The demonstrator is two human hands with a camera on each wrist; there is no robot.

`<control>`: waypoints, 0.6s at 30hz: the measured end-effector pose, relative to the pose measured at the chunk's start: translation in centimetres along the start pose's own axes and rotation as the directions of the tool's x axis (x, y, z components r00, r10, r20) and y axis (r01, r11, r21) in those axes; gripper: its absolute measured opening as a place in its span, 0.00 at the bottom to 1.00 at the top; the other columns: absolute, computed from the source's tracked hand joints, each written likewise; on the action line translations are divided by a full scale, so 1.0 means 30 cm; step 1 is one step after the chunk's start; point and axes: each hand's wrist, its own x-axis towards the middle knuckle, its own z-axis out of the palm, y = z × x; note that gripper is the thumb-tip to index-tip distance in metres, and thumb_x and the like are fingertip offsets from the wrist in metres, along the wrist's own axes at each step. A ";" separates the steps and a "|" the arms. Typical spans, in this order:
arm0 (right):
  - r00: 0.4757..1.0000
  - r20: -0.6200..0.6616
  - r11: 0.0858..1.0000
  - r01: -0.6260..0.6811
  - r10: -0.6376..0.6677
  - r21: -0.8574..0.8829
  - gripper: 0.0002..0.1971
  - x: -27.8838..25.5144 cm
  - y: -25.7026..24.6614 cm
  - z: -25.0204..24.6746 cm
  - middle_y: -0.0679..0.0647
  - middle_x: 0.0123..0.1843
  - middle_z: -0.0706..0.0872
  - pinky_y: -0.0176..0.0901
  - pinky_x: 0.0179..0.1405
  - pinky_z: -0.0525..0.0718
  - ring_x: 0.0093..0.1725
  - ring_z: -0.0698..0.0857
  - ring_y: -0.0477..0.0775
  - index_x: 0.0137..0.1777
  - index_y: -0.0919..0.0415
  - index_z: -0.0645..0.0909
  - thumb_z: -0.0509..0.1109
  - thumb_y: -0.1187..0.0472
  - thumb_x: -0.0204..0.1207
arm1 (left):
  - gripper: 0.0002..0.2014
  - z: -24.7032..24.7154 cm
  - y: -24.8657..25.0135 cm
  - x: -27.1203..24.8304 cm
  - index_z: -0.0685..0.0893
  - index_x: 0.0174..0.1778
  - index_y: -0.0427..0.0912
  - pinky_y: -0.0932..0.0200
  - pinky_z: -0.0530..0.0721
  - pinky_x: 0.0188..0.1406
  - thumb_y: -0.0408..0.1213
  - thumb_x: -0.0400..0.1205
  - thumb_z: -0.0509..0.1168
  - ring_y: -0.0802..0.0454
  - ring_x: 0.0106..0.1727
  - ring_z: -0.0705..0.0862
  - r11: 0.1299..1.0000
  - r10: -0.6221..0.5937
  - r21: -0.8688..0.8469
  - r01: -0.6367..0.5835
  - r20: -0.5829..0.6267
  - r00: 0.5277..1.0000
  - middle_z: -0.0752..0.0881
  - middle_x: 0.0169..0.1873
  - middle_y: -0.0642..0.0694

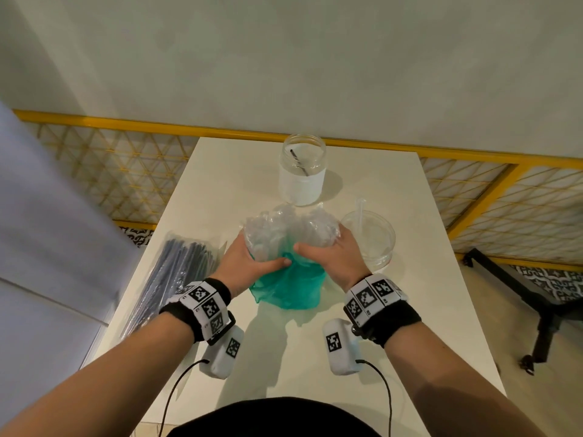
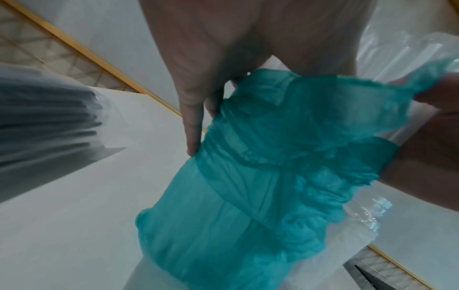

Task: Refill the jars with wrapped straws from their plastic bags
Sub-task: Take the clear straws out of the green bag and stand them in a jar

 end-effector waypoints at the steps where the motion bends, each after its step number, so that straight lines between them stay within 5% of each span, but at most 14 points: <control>1: 0.999 -0.030 1.000 0.021 -0.021 0.021 0.23 -0.003 0.001 -0.004 0.53 0.54 0.90 0.40 0.49 0.88 0.54 0.89 0.51 0.60 0.55 0.82 0.81 0.69 0.65 | 0.34 0.018 0.005 0.001 0.79 0.65 0.47 0.54 0.86 0.59 0.39 0.63 0.83 0.59 0.55 0.88 1.000 0.017 -0.001 -0.017 -0.015 1.000 0.89 0.54 0.50; 7: 0.969 -0.219 0.993 0.114 -0.116 -0.025 0.30 -0.021 -0.005 -0.007 0.56 0.63 0.82 0.52 0.60 0.87 0.61 0.85 0.54 0.55 0.34 0.76 0.85 0.48 0.53 | 0.33 0.109 0.002 0.007 0.78 0.65 0.49 0.65 0.85 0.54 0.38 0.64 0.82 0.65 0.54 0.86 0.996 0.077 0.048 -0.074 -0.053 0.996 0.87 0.54 0.54; 10: 0.943 -0.284 0.984 0.176 -0.174 -0.017 0.33 -0.027 -0.063 -0.040 0.55 0.62 0.85 0.53 0.60 0.87 0.61 0.86 0.55 0.64 0.49 0.77 0.83 0.50 0.58 | 0.37 0.126 -0.002 0.011 0.77 0.67 0.48 0.62 0.84 0.56 0.42 0.62 0.83 0.61 0.57 0.85 0.996 0.069 0.059 -0.067 -0.036 0.997 0.87 0.57 0.53; 13: 0.957 -0.208 0.979 0.202 -0.203 -0.025 0.29 -0.028 -0.150 -0.078 0.57 0.55 0.90 0.60 0.60 0.87 0.57 0.89 0.57 0.60 0.60 0.83 0.82 0.51 0.59 | 0.42 0.135 -0.005 0.013 0.75 0.68 0.51 0.50 0.83 0.62 0.53 0.58 0.83 0.56 0.61 0.84 0.996 0.063 0.071 -0.060 -0.038 0.997 0.85 0.59 0.54; 18: 0.973 -0.125 0.979 0.186 -0.196 -0.085 0.30 -0.019 -0.198 -0.104 0.58 0.57 0.88 0.62 0.59 0.87 0.58 0.88 0.58 0.60 0.55 0.79 0.82 0.56 0.55 | 0.39 0.164 0.018 0.003 0.75 0.67 0.51 0.45 0.83 0.64 0.46 0.61 0.83 0.56 0.60 0.84 0.997 0.069 0.045 -0.067 -0.039 0.997 0.85 0.59 0.53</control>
